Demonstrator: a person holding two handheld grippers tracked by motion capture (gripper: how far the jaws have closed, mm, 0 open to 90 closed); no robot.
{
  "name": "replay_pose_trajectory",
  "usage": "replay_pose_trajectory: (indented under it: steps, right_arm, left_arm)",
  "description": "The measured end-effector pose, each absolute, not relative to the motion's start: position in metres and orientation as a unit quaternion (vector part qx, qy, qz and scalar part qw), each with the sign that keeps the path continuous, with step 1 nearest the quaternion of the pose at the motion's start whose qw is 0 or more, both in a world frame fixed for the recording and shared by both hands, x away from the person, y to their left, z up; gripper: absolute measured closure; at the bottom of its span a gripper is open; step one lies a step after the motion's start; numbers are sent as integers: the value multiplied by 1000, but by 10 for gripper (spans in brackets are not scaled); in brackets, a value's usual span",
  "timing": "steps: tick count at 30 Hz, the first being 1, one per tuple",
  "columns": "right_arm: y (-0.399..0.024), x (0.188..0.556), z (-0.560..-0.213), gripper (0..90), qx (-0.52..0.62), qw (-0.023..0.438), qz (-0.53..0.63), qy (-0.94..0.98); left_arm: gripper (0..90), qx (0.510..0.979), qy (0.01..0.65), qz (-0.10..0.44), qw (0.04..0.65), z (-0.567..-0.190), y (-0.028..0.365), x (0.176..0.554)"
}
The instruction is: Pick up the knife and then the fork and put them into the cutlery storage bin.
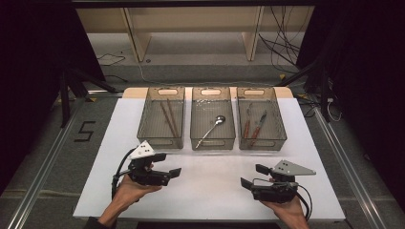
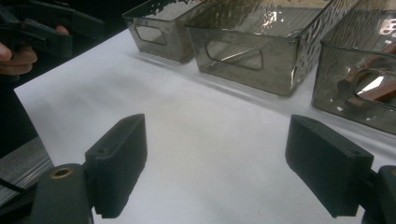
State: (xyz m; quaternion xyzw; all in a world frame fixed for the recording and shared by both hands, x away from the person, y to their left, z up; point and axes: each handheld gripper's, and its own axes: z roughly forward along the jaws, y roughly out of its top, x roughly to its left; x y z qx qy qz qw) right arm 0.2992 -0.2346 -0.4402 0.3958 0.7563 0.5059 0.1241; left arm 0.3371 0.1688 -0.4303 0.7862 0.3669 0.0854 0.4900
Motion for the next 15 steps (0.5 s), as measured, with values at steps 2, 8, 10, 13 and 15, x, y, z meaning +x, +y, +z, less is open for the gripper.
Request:
replay_pose_trajectory:
  steps: [2, 8, 10, 13, 15]
  right_arm:
    - [-235, 299, -440, 216, 395, 125, 506, 756]
    - [-234, 299, -440, 215, 394, 126, 507, 756]
    - [-234, 299, -440, 215, 395, 126, 507, 756]
    - [-234, 299, -440, 215, 395, 126, 506, 756]
    - [-234, 299, -440, 215, 394, 126, 507, 756]
  left_arm:
    - [157, 786, 367, 83, 491, -434, 171, 333]
    - [155, 784, 374, 87, 489, -439, 178, 329]
    - [155, 782, 373, 91, 490, -440, 179, 327]
    - [155, 782, 373, 91, 491, -441, 180, 327]
    - [155, 778, 377, 89, 495, -442, 181, 327]
